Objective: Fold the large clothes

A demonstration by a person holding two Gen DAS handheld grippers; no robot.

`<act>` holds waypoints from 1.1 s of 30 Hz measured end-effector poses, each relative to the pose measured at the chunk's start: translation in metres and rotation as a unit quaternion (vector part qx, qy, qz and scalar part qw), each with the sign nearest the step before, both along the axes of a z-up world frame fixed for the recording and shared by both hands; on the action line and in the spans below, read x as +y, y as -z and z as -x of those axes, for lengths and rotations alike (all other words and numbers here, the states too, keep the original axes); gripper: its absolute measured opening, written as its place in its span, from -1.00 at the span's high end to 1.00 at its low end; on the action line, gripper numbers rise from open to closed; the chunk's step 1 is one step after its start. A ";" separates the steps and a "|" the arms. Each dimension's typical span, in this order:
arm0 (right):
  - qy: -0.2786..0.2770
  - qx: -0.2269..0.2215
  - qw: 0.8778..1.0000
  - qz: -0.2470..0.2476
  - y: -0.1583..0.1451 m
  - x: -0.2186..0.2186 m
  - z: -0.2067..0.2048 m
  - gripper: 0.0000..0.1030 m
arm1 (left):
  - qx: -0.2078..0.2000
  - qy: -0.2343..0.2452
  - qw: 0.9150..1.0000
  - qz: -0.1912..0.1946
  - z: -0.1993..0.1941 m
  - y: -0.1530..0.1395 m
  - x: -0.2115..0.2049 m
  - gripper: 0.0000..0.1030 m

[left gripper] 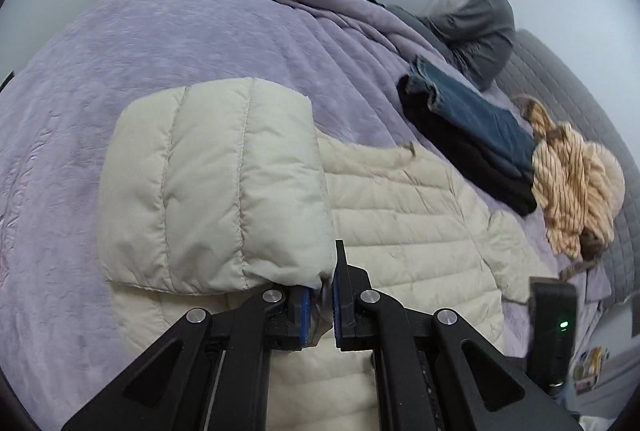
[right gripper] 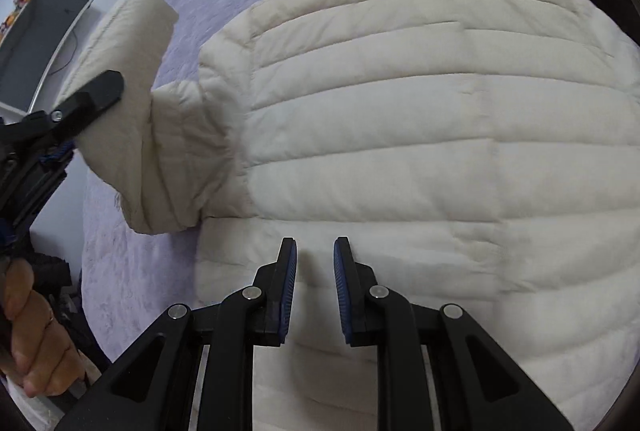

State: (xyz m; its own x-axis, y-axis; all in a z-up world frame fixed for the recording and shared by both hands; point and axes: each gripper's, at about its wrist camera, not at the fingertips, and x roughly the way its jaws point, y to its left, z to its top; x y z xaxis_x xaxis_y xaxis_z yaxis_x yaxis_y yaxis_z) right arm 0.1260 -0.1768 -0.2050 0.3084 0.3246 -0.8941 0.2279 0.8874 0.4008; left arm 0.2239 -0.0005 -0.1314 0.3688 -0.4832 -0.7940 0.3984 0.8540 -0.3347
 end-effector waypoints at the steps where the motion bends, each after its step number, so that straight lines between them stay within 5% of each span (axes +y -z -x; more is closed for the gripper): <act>1: 0.016 0.005 1.000 0.007 -0.001 -0.019 0.009 0.58 | 0.002 0.018 1.000 -0.017 0.006 0.007 -0.020 0.81; 9: 0.101 0.031 0.994 0.020 0.007 -0.120 0.066 0.58 | -0.008 0.112 0.980 -0.166 0.051 0.065 -0.130 0.80; 14: 0.110 0.032 0.993 0.007 0.011 -0.136 0.069 0.53 | -0.008 0.112 0.979 -0.171 0.062 0.064 -0.128 0.80; 15: 0.109 0.032 0.994 0.005 0.010 -0.135 0.069 0.34 | -0.008 0.110 0.979 -0.170 0.062 0.063 -0.127 0.79; 17: 0.109 0.027 0.994 0.006 0.011 -0.138 0.071 -0.01 | -0.010 0.099 0.981 -0.167 0.061 0.059 -0.121 0.27; 18: 0.109 0.025 0.994 0.009 0.009 -0.136 0.070 -0.08 | -0.013 0.091 0.982 -0.163 0.062 0.056 -0.117 -0.53; 19: 0.108 0.024 0.994 0.011 0.008 -0.135 0.068 -0.08 | -0.025 0.079 0.983 -0.164 0.063 0.051 -0.112 -1.00; 25: 0.092 0.023 0.995 0.032 0.000 -0.121 0.049 -0.19 | -0.049 0.047 0.984 -0.166 0.066 0.025 -0.077 -1.00; 29: 0.039 -0.007 0.996 0.078 -0.024 -0.090 0.026 -0.40 | -0.053 -0.030 0.985 -0.163 0.046 0.010 -0.023 -1.00; 33: -0.054 -0.047 0.985 0.157 -0.043 -0.035 -0.010 -0.45 | -0.043 -0.128 0.967 -0.215 0.004 0.019 0.033 -1.00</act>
